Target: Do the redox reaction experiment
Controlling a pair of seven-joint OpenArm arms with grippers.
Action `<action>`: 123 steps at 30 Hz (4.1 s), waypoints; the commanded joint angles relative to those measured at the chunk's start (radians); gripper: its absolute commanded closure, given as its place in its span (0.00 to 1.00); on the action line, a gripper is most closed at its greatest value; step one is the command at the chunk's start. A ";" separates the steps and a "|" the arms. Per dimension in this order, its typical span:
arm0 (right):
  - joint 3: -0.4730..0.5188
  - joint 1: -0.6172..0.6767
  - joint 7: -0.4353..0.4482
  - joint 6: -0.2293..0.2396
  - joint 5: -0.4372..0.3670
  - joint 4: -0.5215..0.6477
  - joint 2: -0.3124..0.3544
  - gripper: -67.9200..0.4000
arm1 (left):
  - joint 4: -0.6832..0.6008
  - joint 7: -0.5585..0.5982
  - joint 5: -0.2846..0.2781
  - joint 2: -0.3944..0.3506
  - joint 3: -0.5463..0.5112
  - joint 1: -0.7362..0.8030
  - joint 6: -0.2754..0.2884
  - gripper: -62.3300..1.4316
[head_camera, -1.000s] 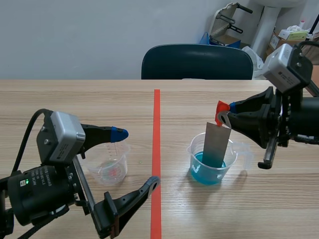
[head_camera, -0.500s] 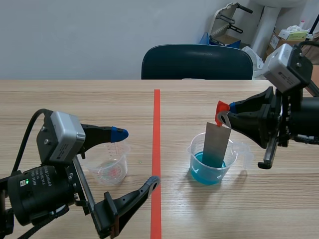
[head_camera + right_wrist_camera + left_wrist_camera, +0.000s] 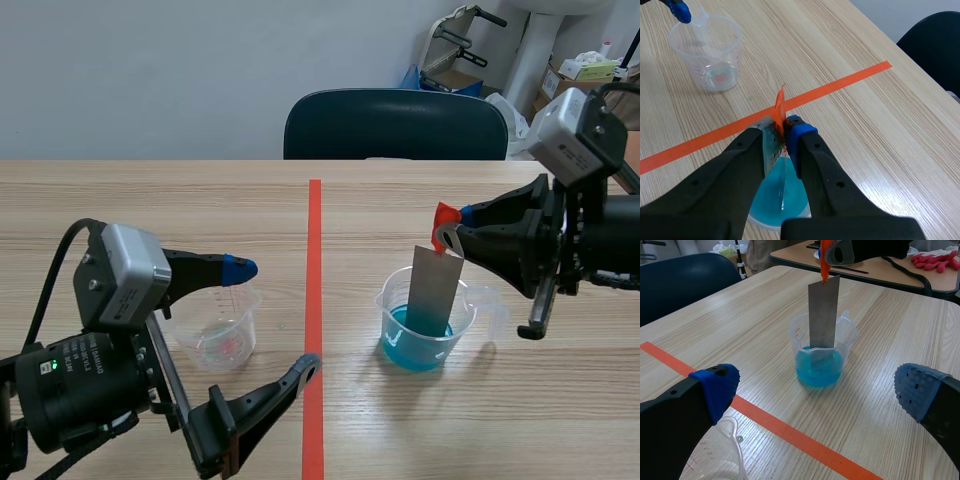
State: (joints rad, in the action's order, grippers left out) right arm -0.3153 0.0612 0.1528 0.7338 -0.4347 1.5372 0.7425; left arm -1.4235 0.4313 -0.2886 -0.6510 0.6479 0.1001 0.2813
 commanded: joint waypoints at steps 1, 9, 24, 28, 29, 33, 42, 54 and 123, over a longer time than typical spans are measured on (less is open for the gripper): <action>0.004 -0.009 -0.014 0.012 0.005 0.001 0.011 0.99 | -0.023 0.014 -0.003 0.005 0.001 0.000 0.000 0.00; 0.004 -0.009 -0.014 0.012 0.005 0.001 0.011 0.99 | -0.023 0.014 -0.003 0.005 0.001 0.000 0.000 0.00; 0.004 -0.009 -0.014 0.012 0.005 0.001 0.011 0.99 | -0.023 0.014 -0.003 0.005 0.001 0.000 0.000 0.00; 0.004 -0.009 -0.014 0.012 0.005 0.001 0.011 0.99 | -0.023 0.014 -0.003 0.005 0.001 0.000 0.000 0.00; 0.004 -0.009 -0.014 0.012 0.005 0.001 0.011 0.99 | -0.023 0.014 -0.003 0.005 0.001 0.000 0.000 0.00; 0.004 -0.009 -0.014 0.012 0.005 0.001 0.011 0.99 | -0.023 0.014 -0.003 0.005 0.001 0.000 0.000 0.00; 0.005 -0.009 -0.011 0.012 0.005 0.001 0.011 0.99 | -0.023 0.014 -0.003 0.005 0.001 0.000 0.000 0.00; 0.005 -0.009 -0.011 0.012 0.005 0.001 0.011 0.99 | -0.023 0.014 -0.003 0.005 0.001 0.000 0.000 0.00; 0.051 -0.008 -0.018 0.012 -0.007 0.051 0.030 0.99 | -0.023 0.014 -0.003 0.005 0.001 0.000 -0.002 0.00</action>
State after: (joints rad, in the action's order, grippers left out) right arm -0.2844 0.0620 0.1204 0.7341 -0.4328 1.5551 0.7460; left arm -1.4235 0.4313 -0.2886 -0.6510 0.6479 0.1001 0.2813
